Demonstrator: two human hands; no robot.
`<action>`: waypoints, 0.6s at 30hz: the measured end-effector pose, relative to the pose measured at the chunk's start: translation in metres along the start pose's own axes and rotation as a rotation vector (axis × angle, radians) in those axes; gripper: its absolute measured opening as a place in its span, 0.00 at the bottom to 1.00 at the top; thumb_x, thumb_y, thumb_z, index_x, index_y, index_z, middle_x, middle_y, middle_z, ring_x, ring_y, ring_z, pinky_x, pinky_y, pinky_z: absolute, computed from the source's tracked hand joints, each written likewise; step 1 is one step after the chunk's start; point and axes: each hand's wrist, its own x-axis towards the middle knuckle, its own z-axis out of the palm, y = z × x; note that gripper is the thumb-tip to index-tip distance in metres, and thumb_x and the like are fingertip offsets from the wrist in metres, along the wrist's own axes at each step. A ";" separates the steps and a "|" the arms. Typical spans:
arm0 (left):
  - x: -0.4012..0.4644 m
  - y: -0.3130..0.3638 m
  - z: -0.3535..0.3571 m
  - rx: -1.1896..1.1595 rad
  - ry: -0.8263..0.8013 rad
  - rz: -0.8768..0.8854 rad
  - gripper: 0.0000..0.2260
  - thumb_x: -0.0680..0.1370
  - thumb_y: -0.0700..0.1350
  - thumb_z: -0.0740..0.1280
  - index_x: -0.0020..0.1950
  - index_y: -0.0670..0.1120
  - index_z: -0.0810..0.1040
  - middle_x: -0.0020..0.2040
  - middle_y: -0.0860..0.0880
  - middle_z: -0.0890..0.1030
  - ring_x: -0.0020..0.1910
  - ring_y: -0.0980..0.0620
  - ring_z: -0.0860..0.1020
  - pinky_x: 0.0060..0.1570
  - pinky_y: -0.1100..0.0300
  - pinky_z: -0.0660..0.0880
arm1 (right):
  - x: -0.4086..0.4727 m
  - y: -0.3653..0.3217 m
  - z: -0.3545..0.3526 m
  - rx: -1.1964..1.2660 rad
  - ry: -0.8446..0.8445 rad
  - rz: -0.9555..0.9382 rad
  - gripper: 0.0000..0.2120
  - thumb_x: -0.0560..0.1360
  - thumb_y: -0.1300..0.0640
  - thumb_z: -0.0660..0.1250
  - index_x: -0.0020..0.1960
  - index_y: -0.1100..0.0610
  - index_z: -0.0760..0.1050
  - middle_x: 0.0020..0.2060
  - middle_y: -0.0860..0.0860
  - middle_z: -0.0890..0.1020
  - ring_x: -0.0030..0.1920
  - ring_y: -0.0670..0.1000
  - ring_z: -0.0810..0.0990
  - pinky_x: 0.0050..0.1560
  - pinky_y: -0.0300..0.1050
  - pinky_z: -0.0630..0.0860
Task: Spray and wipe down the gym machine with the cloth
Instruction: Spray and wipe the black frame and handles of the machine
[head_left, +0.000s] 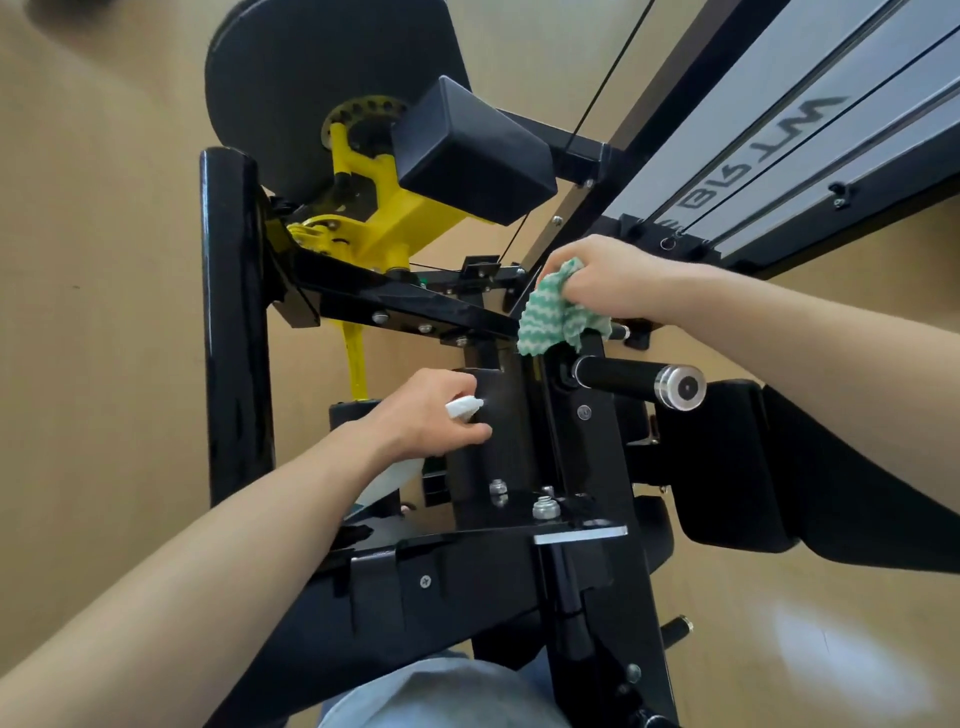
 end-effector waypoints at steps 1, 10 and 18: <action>0.000 0.002 -0.001 -0.029 -0.010 -0.021 0.15 0.77 0.51 0.75 0.42 0.43 0.74 0.42 0.46 0.78 0.36 0.48 0.78 0.40 0.48 0.80 | 0.003 0.000 0.003 0.034 0.044 0.013 0.17 0.78 0.65 0.55 0.55 0.55 0.80 0.51 0.52 0.81 0.51 0.53 0.81 0.42 0.44 0.78; -0.003 0.000 -0.014 -0.085 -0.074 -0.045 0.12 0.74 0.47 0.76 0.46 0.53 0.72 0.49 0.48 0.79 0.41 0.45 0.82 0.42 0.46 0.84 | 0.022 -0.008 0.038 -0.265 -0.102 -0.294 0.16 0.78 0.65 0.62 0.61 0.52 0.78 0.52 0.48 0.79 0.50 0.48 0.77 0.43 0.36 0.70; 0.002 -0.013 -0.029 0.017 0.351 -0.171 0.13 0.77 0.43 0.72 0.59 0.47 0.73 0.53 0.46 0.74 0.52 0.42 0.75 0.51 0.48 0.78 | 0.036 -0.025 0.102 -1.177 -0.733 -0.216 0.24 0.81 0.42 0.51 0.67 0.54 0.76 0.64 0.53 0.76 0.66 0.57 0.73 0.67 0.54 0.71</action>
